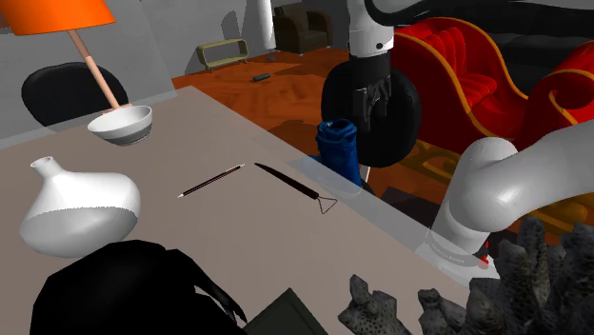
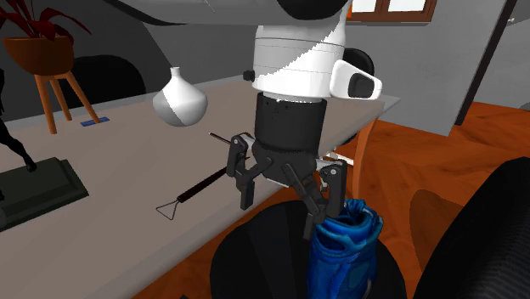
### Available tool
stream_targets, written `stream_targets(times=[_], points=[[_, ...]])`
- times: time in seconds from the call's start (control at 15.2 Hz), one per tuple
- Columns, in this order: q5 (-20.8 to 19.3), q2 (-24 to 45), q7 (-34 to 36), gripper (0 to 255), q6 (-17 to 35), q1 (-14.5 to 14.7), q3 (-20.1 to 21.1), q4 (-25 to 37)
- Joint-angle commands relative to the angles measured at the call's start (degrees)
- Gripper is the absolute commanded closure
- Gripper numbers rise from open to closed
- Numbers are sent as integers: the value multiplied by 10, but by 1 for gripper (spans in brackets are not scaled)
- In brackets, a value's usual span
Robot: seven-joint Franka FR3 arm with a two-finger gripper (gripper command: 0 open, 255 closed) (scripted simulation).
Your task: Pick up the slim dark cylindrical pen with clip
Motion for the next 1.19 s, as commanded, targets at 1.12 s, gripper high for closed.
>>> stream_targets(times=[1.12], points=[[2, 339, -327, 0, 157, 135, -13, 214]])
